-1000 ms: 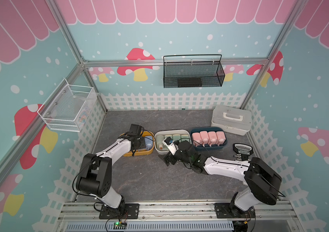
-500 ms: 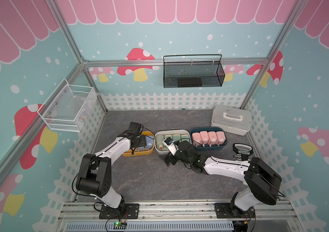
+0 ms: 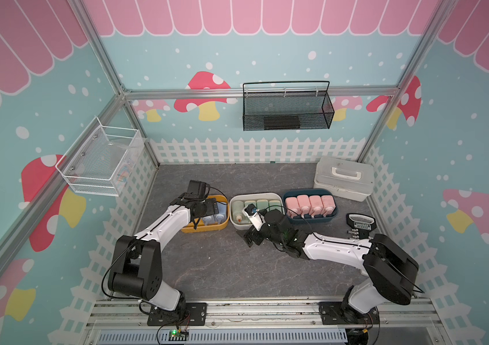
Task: Place the pencil sharpeners by color into the storage box
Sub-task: Place the pencil sharpener in the storage box.
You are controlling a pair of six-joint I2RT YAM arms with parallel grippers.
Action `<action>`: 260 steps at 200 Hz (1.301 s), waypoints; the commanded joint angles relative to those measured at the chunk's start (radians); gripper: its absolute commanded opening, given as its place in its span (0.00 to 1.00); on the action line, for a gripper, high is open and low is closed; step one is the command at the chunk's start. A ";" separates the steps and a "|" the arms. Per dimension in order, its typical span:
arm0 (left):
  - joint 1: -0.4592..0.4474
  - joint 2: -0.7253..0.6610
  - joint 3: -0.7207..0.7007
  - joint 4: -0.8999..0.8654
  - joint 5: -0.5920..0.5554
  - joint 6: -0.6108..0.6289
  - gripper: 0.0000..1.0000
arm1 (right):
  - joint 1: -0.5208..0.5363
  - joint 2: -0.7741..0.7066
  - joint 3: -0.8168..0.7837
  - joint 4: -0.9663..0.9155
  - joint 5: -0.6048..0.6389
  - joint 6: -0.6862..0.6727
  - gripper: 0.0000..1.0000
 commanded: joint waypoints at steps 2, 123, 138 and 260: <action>0.026 -0.025 -0.040 0.054 0.092 -0.045 0.99 | 0.005 -0.013 0.012 -0.015 0.077 0.029 0.99; 0.023 0.038 -0.055 0.142 0.259 -0.085 0.99 | -0.097 -0.194 0.083 -0.653 0.283 0.110 0.99; 0.021 0.035 -0.058 0.145 0.269 -0.084 0.99 | -0.116 -0.199 0.087 -0.693 0.287 0.117 0.98; 0.022 -0.108 -0.112 0.116 0.082 -0.073 0.99 | -0.208 -0.037 0.258 -0.968 0.134 0.130 0.92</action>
